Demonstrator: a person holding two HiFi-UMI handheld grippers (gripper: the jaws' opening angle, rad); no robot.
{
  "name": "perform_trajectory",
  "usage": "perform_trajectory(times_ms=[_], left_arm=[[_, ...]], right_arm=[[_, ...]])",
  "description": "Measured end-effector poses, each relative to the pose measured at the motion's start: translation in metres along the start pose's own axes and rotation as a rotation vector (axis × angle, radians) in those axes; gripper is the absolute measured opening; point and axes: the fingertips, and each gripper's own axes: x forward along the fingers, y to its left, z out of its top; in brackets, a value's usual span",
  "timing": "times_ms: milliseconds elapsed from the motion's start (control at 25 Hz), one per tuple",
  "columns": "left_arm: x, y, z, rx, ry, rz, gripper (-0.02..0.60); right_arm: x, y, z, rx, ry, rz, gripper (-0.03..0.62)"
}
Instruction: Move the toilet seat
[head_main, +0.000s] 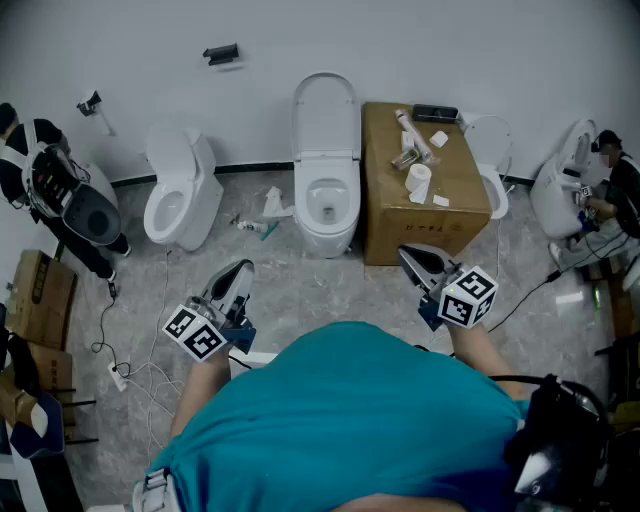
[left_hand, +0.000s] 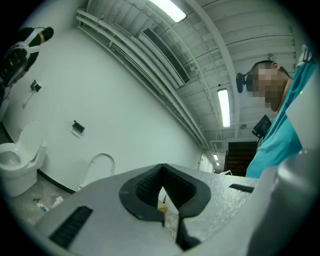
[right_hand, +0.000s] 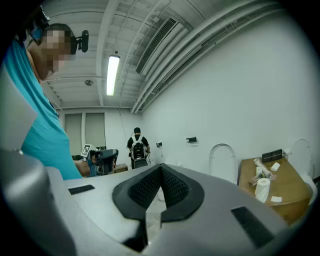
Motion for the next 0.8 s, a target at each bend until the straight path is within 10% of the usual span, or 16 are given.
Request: perform_trajectory(times_ms=[800], left_arm=[[-0.015,0.060,0.032,-0.018,-0.018,-0.015,0.003]], right_arm=[[0.068,-0.006,0.019,0.032,-0.029,-0.029,-0.002]])
